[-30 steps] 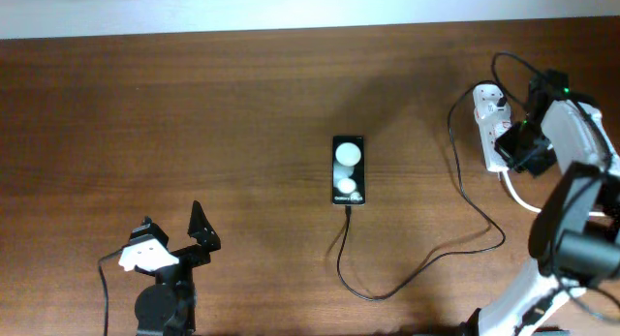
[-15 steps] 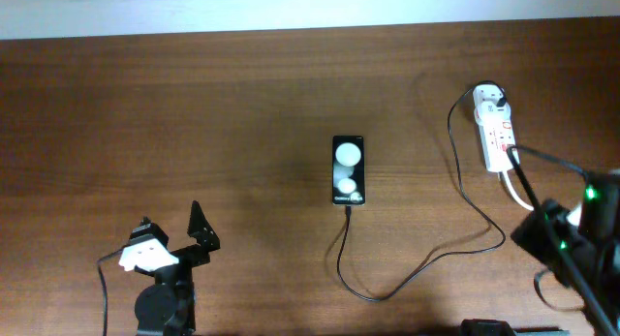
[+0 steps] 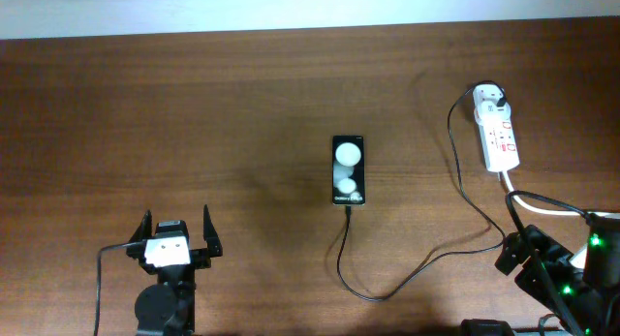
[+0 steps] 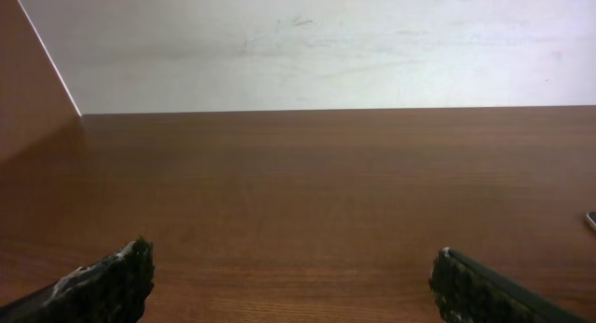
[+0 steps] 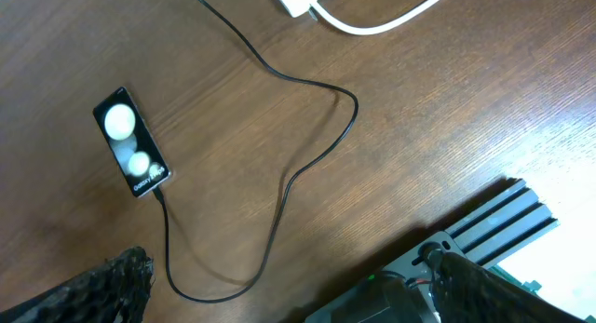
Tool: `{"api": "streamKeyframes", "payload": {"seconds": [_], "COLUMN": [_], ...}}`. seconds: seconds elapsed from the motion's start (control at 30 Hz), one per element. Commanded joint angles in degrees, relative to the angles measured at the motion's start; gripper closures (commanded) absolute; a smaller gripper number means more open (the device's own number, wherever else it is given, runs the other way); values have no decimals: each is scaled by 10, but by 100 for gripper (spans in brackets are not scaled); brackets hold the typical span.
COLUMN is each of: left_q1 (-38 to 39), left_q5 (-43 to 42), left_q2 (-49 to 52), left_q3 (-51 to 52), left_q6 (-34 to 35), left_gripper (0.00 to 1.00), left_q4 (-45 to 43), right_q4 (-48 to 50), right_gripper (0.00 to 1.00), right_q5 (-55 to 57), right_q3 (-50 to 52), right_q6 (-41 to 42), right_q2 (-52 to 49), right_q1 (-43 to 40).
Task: Plug charger to phone and switch on socket
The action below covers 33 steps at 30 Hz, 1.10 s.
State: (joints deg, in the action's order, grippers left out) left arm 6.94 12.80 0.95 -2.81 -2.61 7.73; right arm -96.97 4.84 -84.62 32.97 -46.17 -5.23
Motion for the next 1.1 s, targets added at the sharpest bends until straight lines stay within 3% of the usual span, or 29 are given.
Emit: {"api": "streamKeyframes", "payload": {"seconds": [0.0,0.17,0.33,0.47,0.67,0.83,1.07], "left_q1": [0,0,0,0,0,0,0], "left_q5": [-6,-6,-6,-6,-6,-6,-6], "left_q2": [-3,-3,-3,-3,-3,-3,-3], "left_q3": [4,4,4,4,4,4,4], "left_q6": [-9,-9,-9,-9,-9,-9,-9], "left_gripper": [1,1,1,1,1,1,1], "left_q4": [0,0,0,0,0,0,0], "right_q4": [-3,1,129,367,677,727,834], "right_gripper": [1,1,1,1,1,1,1], "right_q5": [8,67,76,-49,-140,-138,-87], "right_q3": [-2,-1,86,274,514,616,692], "right_q6": [0,0,-3,-174,-192,-192,-192], "right_q2": [2,22,133,260,377,452,459], "right_q1": [3,4,4,4,4,5,56]}}
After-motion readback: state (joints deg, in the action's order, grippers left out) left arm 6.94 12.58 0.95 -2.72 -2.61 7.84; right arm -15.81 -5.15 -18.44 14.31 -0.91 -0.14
